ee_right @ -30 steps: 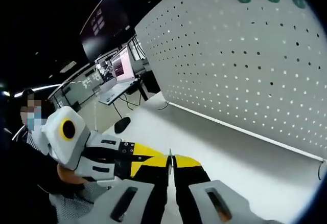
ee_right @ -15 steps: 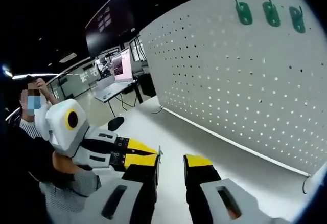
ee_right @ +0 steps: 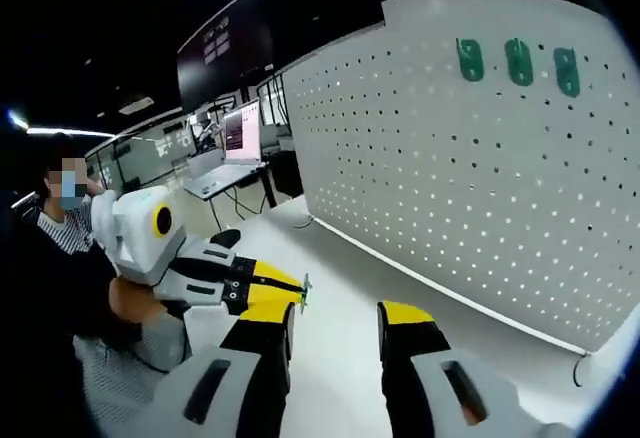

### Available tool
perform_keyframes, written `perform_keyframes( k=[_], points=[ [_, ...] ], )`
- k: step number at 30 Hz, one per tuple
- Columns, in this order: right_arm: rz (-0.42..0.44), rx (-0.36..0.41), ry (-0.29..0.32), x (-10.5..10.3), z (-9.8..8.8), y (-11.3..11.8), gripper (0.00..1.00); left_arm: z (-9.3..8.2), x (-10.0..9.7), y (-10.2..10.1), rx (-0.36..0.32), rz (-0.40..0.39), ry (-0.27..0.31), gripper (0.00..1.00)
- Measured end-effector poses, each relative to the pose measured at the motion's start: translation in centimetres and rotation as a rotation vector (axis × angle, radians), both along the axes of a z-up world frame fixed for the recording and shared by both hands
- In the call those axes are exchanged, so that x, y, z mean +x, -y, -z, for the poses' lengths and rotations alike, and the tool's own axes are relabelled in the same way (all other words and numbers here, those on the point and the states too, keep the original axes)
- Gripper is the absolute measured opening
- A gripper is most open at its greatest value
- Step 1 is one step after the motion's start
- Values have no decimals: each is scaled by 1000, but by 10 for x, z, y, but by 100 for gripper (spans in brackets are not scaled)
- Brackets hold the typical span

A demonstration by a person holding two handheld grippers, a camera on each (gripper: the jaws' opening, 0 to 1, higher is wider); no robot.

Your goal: Insert the hook assembly into the mounting plate slot until the hook locks in place.

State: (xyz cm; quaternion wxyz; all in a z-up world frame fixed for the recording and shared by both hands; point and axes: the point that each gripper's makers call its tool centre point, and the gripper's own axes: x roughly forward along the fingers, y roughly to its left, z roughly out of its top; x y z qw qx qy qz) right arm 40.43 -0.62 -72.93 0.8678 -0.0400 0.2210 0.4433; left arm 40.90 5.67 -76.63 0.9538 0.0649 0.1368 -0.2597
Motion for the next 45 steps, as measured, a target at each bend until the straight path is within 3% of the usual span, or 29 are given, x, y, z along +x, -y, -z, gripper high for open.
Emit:
perform_keyframes(
  k=[8,21,33,45],
  points=[
    [27,-8,70,-7,-14,18,37,-5,0,-1,-14,-19,2,2],
    [73,8,120,-10,-26,41,41,-65,13,10,-14,-62,120,2],
    [81,29,137,-12,-33,50,42,-118,45,13,-52,-118,204,2],
    [98,34,158,-11,-39,58,43,-174,90,17,-98,-159,300,2]
  ],
)
